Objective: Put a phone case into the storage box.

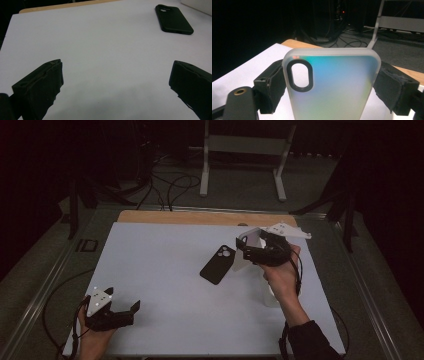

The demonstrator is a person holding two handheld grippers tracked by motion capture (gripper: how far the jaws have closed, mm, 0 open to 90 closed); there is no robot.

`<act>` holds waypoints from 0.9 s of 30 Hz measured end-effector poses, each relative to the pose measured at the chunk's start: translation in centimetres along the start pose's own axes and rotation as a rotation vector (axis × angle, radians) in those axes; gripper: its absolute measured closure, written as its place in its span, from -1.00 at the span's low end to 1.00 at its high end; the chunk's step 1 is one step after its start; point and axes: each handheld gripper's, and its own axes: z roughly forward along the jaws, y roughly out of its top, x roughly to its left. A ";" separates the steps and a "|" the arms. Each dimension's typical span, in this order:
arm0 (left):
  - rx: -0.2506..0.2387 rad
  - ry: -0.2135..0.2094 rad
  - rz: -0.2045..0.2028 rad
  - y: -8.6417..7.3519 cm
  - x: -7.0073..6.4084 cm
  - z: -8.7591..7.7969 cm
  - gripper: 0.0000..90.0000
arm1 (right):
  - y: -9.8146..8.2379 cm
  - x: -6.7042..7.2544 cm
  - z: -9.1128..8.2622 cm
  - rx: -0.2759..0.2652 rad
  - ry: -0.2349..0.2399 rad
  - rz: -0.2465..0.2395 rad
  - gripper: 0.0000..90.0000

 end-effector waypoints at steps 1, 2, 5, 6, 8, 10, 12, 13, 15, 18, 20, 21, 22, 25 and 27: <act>-0.003 0.003 0.002 0.0 0.0 0.0 -1.00 | 0.1 -0.2 0.0 -0.003 -0.003 0.001 -0.63; -0.003 0.003 0.002 0.0 0.0 0.0 -1.00 | 0.1 -0.2 0.0 -0.003 -0.003 0.001 -0.63; -0.001 0.007 0.001 -0.1 0.0 0.0 -1.00 | 0.4 -0.7 0.1 -0.007 -0.008 0.014 -0.62; 0.001 0.005 0.003 -0.1 -0.1 0.0 -1.00 | 0.8 -1.1 0.2 -0.009 -0.024 0.015 -0.62; 0.001 0.006 0.005 -0.1 -0.1 0.0 -1.00 | 1.0 -1.5 0.2 -0.014 -0.028 0.022 -0.62; 0.001 0.007 0.006 -0.1 -0.1 0.0 -1.00 | 1.2 -1.7 0.3 -0.013 -0.036 0.025 -0.62; 0.004 0.006 0.009 -0.1 -0.2 0.1 -1.00 | 1.4 -2.0 0.4 -0.012 -0.045 0.018 -0.62; 0.005 0.007 0.011 -0.1 -0.2 0.1 -1.00 | 1.4 -2.1 0.4 -0.010 -0.049 0.017 -0.63; 0.006 0.008 0.013 -0.1 -0.2 0.1 -1.00 | 1.5 -2.4 0.5 -0.011 -0.056 0.020 -0.62; 0.007 0.007 0.013 -0.1 -0.2 0.1 -1.00 | 1.5 -2.7 0.6 -0.014 -0.065 0.020 -0.63; 0.009 0.006 0.014 -0.1 -0.3 0.1 -1.00 | 1.6 -3.1 0.6 -0.018 -0.078 0.033 -0.63; 0.009 0.006 0.014 -0.1 -0.3 0.1 -1.00 | 1.6 -3.1 0.6 -0.018 -0.078 0.033 -0.63; 0.012 0.006 0.017 -0.1 -0.3 0.2 -1.00 | 1.7 -3.3 0.7 -0.018 -0.079 0.039 -0.63; 0.015 0.006 0.021 -0.1 -0.4 0.2 -1.00 | 1.8 -3.9 0.8 -0.018 -0.092 0.047 -0.63; 0.014 0.007 0.023 -0.1 -0.4 0.2 -1.00 | 2.0 -4.2 0.8 -0.017 -0.100 0.041 -0.63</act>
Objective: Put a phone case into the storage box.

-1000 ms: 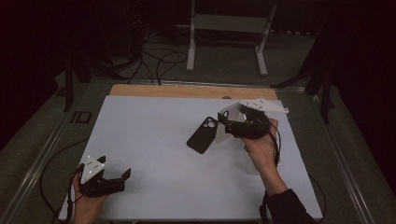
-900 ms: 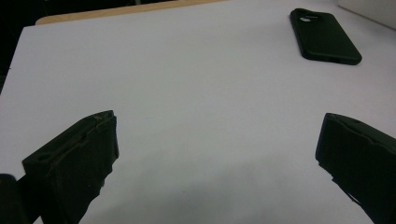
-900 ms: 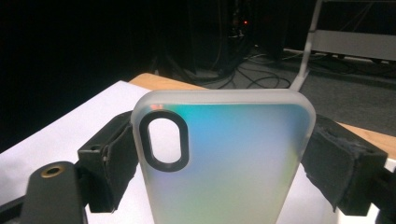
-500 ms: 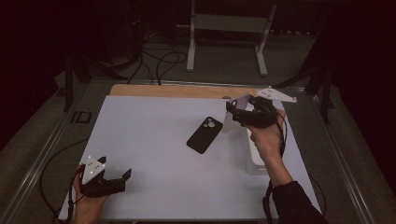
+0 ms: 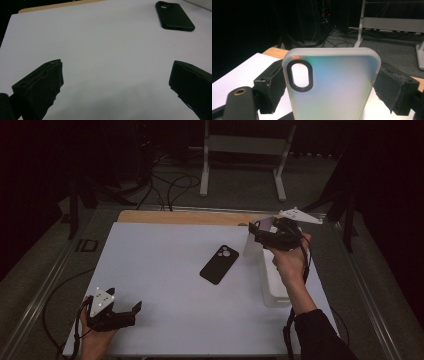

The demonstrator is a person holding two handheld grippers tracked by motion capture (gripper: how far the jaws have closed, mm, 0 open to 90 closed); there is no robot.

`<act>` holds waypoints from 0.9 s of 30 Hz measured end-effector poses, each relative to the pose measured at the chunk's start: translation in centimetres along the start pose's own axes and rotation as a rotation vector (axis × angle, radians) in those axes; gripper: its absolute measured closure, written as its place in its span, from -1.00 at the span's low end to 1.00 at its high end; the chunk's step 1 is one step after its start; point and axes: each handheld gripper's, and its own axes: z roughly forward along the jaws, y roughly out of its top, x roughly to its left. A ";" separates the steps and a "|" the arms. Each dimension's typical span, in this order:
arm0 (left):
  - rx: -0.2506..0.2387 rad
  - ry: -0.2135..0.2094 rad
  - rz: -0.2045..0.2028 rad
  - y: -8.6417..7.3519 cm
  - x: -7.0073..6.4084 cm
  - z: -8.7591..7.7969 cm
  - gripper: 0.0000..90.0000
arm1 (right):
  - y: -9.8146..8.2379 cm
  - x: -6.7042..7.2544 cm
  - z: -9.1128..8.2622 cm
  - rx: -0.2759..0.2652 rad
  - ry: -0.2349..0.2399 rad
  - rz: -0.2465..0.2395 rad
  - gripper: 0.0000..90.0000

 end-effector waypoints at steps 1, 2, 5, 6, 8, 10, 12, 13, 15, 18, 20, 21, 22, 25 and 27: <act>0.001 0.001 0.001 0.0 0.0 0.0 -1.00 | 0.1 -0.1 0.0 0.001 -0.002 0.001 -0.63; 0.002 0.001 0.003 0.0 0.0 0.0 -1.00 | 0.1 -0.1 0.1 0.002 -0.005 0.000 -0.62; 0.003 0.000 0.007 0.0 -0.1 0.0 -1.00 | 0.3 -0.4 0.3 0.005 -0.018 -0.008 -0.63; 0.004 0.000 0.007 0.0 -0.1 0.0 -1.00 | 0.4 -0.5 0.3 0.004 -0.022 -0.008 -0.63; 0.003 0.001 0.007 0.0 -0.1 0.0 -1.00 | 0.5 -0.8 0.4 0.003 -0.032 -0.010 -0.63; 0.004 0.001 0.007 0.0 0.0 0.0 -1.00 | 0.6 -1.1 0.6 0.002 -0.039 -0.011 -0.63; 0.005 0.002 0.009 0.0 -0.1 0.0 -1.00 | 0.7 -1.3 0.7 0.000 -0.048 -0.013 -0.63; 0.006 0.002 0.009 0.0 -0.1 0.0 -1.00 | 0.7 -1.4 0.7 0.001 -0.052 -0.012 -0.63; 0.007 0.002 0.012 0.0 -0.1 0.1 -1.00 | 0.7 -1.7 0.9 0.002 -0.061 -0.011 -0.63; 0.008 0.003 0.013 0.0 -0.1 0.1 -1.00 | 0.7 -2.0 1.0 0.003 -0.073 -0.010 -0.63; 0.009 0.002 0.015 0.0 -0.2 0.1 -1.00 | 0.7 -2.2 1.0 0.004 -0.078 -0.001 -0.63; 0.010 0.003 0.017 0.0 -0.2 0.1 -1.00 | 0.7 -2.6 1.2 0.009 -0.095 0.007 -0.63; 0.011 0.003 0.017 0.0 -0.2 0.1 -1.00 | 0.7 -2.7 1.2 0.009 -0.097 0.010 -0.63; 0.011 0.005 0.020 0.0 -0.2 0.1 -1.00 | 0.8 -3.2 1.4 0.014 -0.115 0.017 -0.63; 0.011 0.005 0.020 0.0 -0.2 0.1 -1.00 | 0.8 -3.3 1.5 0.016 -0.116 0.012 -0.63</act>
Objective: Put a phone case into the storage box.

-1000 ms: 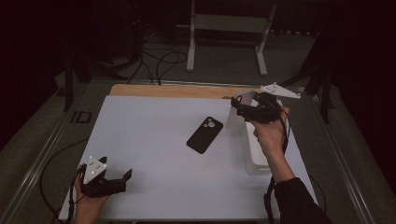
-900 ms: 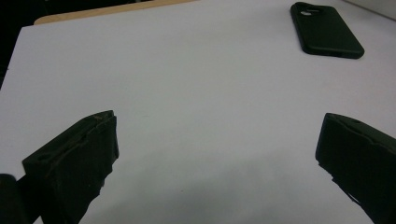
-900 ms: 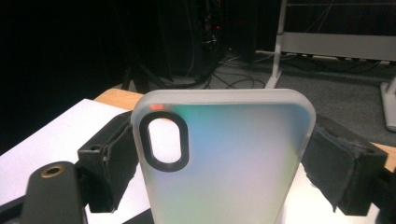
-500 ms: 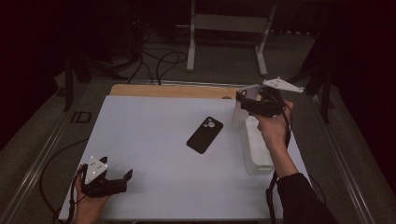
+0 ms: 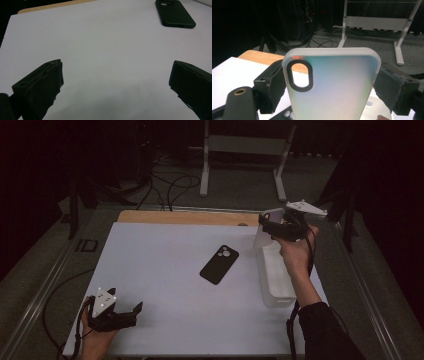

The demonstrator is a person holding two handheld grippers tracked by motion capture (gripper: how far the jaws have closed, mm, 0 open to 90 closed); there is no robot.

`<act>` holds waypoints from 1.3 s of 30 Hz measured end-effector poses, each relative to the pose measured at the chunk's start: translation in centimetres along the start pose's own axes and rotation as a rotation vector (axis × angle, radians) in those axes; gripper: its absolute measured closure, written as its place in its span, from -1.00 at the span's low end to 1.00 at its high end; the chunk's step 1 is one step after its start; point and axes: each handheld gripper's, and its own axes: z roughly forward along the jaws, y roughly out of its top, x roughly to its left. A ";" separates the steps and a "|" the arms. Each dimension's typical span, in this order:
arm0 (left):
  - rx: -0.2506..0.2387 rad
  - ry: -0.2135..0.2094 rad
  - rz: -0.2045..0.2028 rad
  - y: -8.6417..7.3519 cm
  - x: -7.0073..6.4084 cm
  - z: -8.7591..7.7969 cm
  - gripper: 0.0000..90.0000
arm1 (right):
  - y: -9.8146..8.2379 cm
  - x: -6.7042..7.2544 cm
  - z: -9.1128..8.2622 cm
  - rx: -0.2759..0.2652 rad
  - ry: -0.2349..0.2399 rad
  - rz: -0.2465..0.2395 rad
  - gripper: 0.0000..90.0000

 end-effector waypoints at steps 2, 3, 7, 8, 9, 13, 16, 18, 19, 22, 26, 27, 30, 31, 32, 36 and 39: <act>0.000 0.000 -0.001 0.0 0.0 0.0 -1.00 | 0.2 -0.4 0.2 -0.002 -0.020 -0.001 -0.63; 0.001 0.000 0.000 0.0 0.0 0.0 -1.00 | 0.3 -0.6 0.2 -0.004 -0.023 -0.002 -0.63; 0.002 0.002 0.005 0.0 -0.1 0.0 -1.00 | 0.4 -1.2 0.5 -0.001 -0.041 -0.003 -0.63; 0.002 0.001 0.005 0.0 -0.1 0.0 -1.00 | 0.3 -1.3 0.6 0.002 -0.050 -0.003 -0.63; 0.002 0.001 0.005 0.0 -0.1 0.0 -1.00 | 0.3 -1.4 0.7 0.002 -0.054 -0.004 -0.63; 0.002 0.005 0.012 0.0 -0.1 0.1 -1.00 | 0.1 -2.1 1.2 0.006 -0.076 0.008 -0.63; 0.002 0.005 0.010 0.0 -0.1 0.0 -1.00 | 0.1 -2.4 1.4 0.006 -0.085 0.018 -0.63; 0.001 0.005 0.011 0.0 -0.1 0.0 -1.00 | 0.0 -2.6 1.6 0.005 -0.096 0.023 -0.63; 0.001 0.006 0.011 0.0 -0.1 0.0 -1.00 | 0.0 -2.7 1.8 0.007 -0.102 0.025 -0.63; 0.002 0.007 0.012 0.0 -0.2 0.0 -1.00 | -0.2 -3.0 2.1 0.011 -0.114 0.030 -0.63; 0.003 0.008 0.015 0.0 -0.2 0.1 -1.00 | -0.4 -3.5 2.4 0.011 -0.131 0.042 -0.63; 0.002 0.008 0.014 0.0 -0.2 0.1 -1.00 | -0.4 -3.6 2.5 0.011 -0.133 0.047 -0.63; 0.003 0.008 0.015 0.0 -0.1 0.1 -1.00 | -0.6 -3.9 2.8 0.015 -0.142 0.054 -0.63; 0.004 0.007 0.014 0.0 -0.1 0.1 -1.00 | -0.6 -3.9 2.8 0.015 -0.142 0.054 -0.63; 0.003 0.007 0.015 0.0 -0.2 0.1 -1.00 | -0.6 -4.0 3.0 0.016 -0.145 0.057 -0.63; 0.002 0.010 0.016 0.0 -0.1 0.0 -1.00 | -1.0 -4.1 3.7 0.031 -0.157 0.058 -0.63; -0.001 0.011 0.014 0.0 -0.1 0.0 -1.00 | -1.2 -4.1 4.1 0.040 -0.160 0.059 -0.63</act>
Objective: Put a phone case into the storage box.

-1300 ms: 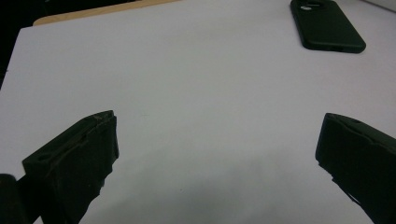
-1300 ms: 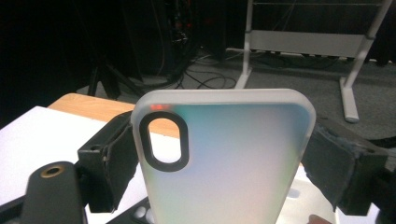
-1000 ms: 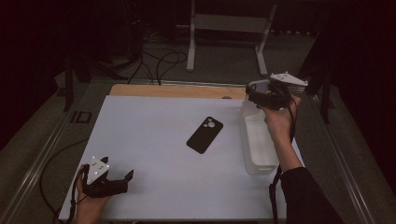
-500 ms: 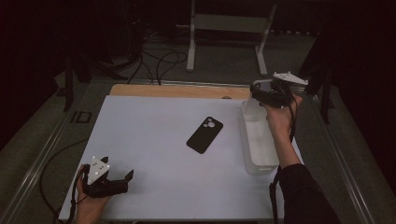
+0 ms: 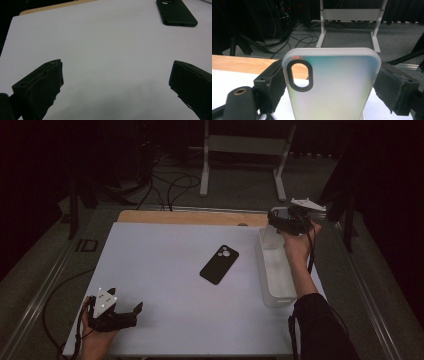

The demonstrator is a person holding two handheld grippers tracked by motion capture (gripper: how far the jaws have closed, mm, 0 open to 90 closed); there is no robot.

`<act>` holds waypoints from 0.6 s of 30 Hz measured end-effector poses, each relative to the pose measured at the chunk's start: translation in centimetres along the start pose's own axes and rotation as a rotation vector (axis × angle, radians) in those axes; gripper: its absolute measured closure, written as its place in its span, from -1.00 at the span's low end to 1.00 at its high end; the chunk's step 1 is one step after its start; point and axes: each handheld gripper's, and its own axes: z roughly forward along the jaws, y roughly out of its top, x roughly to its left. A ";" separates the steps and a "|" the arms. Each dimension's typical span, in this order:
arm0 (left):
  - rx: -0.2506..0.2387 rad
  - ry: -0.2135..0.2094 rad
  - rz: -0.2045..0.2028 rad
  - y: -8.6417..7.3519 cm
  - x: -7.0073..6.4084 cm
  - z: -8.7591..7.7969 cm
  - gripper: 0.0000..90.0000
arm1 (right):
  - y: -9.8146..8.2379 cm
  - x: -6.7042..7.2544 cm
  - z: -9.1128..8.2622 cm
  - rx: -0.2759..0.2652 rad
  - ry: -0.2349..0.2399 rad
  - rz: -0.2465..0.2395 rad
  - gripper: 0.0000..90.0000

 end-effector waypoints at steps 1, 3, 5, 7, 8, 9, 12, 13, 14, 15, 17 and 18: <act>0.000 0.000 -0.002 0.0 0.0 0.0 -1.00 | -0.1 0.0 0.1 0.002 -0.002 0.001 -0.63; 0.000 0.000 -0.002 0.0 0.0 0.0 -1.00 | -0.3 0.1 0.4 0.008 -0.005 0.004 -0.63; 0.001 0.000 -0.001 0.0 0.0 0.0 -1.00 | -0.4 0.1 0.5 0.013 -0.008 0.004 -0.63; 0.000 0.000 0.000 0.0 0.0 0.0 -1.00 | -0.7 0.0 0.9 0.026 -0.014 0.014 -0.63; 0.000 0.000 0.000 0.0 0.0 0.0 -1.00 | -0.8 -0.1 1.0 0.028 -0.017 0.016 -0.63; 0.000 0.000 -0.001 0.0 0.0 0.0 -1.00 | -0.9 -0.2 1.1 0.033 -0.019 0.018 -0.63; 0.004 -0.001 0.004 0.0 0.0 0.0 -1.00 | -1.2 -0.4 1.5 0.046 -0.025 0.030 -0.63; 0.005 -0.001 0.004 0.0 -0.1 0.0 -1.00 | -1.4 -0.4 1.6 0.054 -0.026 0.031 -0.63; 0.006 0.000 0.005 0.0 -0.1 0.0 -1.00 | -1.5 -0.5 1.7 0.060 -0.027 0.036 -0.63; 0.006 0.000 0.004 0.0 -0.1 0.0 -1.00 | -1.6 -0.5 1.9 0.064 -0.031 0.040 -0.63; 0.005 0.000 0.005 0.0 -0.1 0.0 -1.00 | -1.9 -0.6 2.2 0.074 -0.030 0.045 -0.63; 0.005 0.000 0.005 0.0 -0.1 0.0 -1.00 | -2.0 -0.6 2.3 0.079 -0.034 0.043 -0.63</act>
